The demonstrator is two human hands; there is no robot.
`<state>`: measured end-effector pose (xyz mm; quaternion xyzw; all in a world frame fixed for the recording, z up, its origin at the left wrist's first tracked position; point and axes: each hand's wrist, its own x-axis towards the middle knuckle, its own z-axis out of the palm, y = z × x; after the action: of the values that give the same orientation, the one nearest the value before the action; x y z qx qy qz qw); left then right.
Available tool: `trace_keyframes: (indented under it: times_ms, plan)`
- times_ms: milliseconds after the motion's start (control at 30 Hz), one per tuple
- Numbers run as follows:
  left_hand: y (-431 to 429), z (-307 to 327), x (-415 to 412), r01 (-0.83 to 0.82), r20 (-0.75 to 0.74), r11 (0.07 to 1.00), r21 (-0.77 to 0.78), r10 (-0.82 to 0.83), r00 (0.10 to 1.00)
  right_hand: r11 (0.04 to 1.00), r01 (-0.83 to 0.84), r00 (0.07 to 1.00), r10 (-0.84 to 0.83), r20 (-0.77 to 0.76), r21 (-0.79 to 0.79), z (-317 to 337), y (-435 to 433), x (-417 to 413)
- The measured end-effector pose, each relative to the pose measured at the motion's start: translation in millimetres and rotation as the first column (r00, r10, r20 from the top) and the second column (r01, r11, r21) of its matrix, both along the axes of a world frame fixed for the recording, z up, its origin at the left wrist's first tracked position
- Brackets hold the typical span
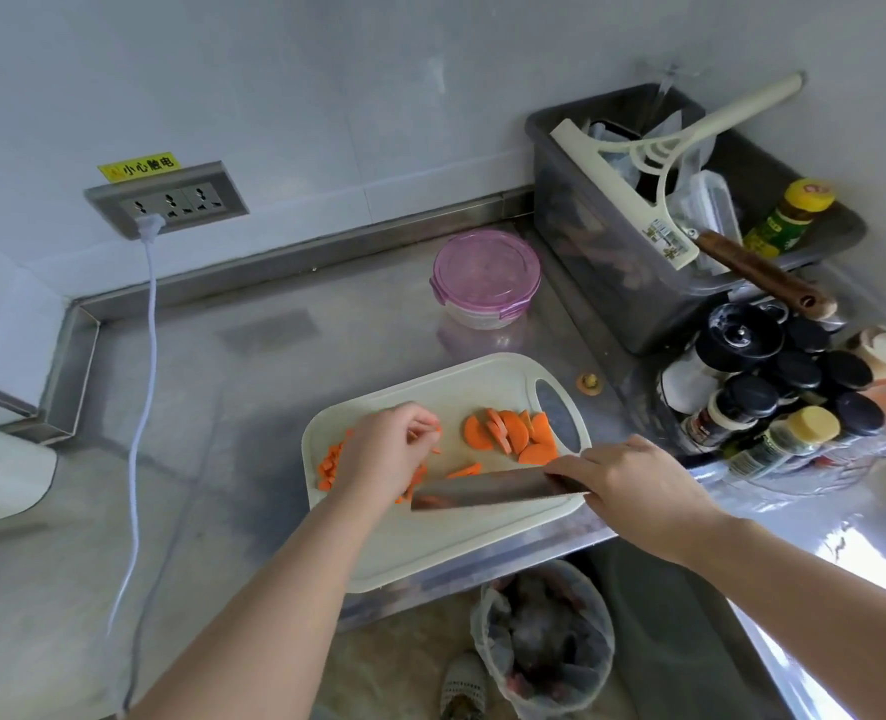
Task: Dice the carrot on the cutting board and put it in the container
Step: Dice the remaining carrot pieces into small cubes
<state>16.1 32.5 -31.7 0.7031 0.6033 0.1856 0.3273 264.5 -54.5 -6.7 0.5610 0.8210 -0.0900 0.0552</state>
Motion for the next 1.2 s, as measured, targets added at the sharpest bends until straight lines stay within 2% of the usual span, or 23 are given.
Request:
trace_keyframes:
  times_ms: [67,100,200,300,367,500,800,967,1067,1200]
  plan:
    - [2,0,-4,-0.140,0.071,0.990,-0.011,0.141,0.988,0.978,0.179,0.977,-0.189,-0.103,-0.105,1,-6,7]
    - [1,0,-3,-0.147,0.070,0.989,-0.020,0.148,0.987,0.955,0.251,0.947,-0.276,-0.164,-0.157,1,-8,8]
    - [-9,-2,6,0.025,-0.034,1.000,-0.003,-0.025,0.999,0.886,0.352,0.819,-0.447,-0.360,-0.301,0,-8,1]
    - [-22,-7,18,0.239,-0.207,0.971,0.008,-0.232,0.950,0.841,0.395,0.737,-0.530,-0.419,-0.370,0,-4,-10]
    - [-27,-9,22,0.329,-0.275,0.943,0.039,-0.307,0.911,0.832,0.398,0.711,-0.546,-0.442,-0.387,1,-3,-15]
    - [-27,-14,24,0.400,-0.340,0.912,0.093,-0.348,0.873,0.830,0.390,0.709,-0.547,-0.445,-0.398,3,-3,-18]
    - [-36,-17,16,0.292,-0.302,0.951,0.099,-0.251,0.920,0.801,0.404,0.712,-0.579,-0.398,-0.443,8,-6,-22]
    - [-41,-20,10,0.338,-0.431,0.941,0.013,-0.300,0.851,0.791,0.405,0.767,-0.567,-0.300,-0.459,1,-10,-32]
    - [-41,-24,13,0.309,-0.416,0.951,0.023,-0.272,0.867,0.790,0.394,0.810,-0.540,-0.229,-0.470,-2,-14,-39]
    - [-44,-25,17,0.239,-0.428,0.970,0.045,-0.197,0.882,0.774,0.399,0.823,-0.539,-0.181,-0.492,-8,-17,-48]
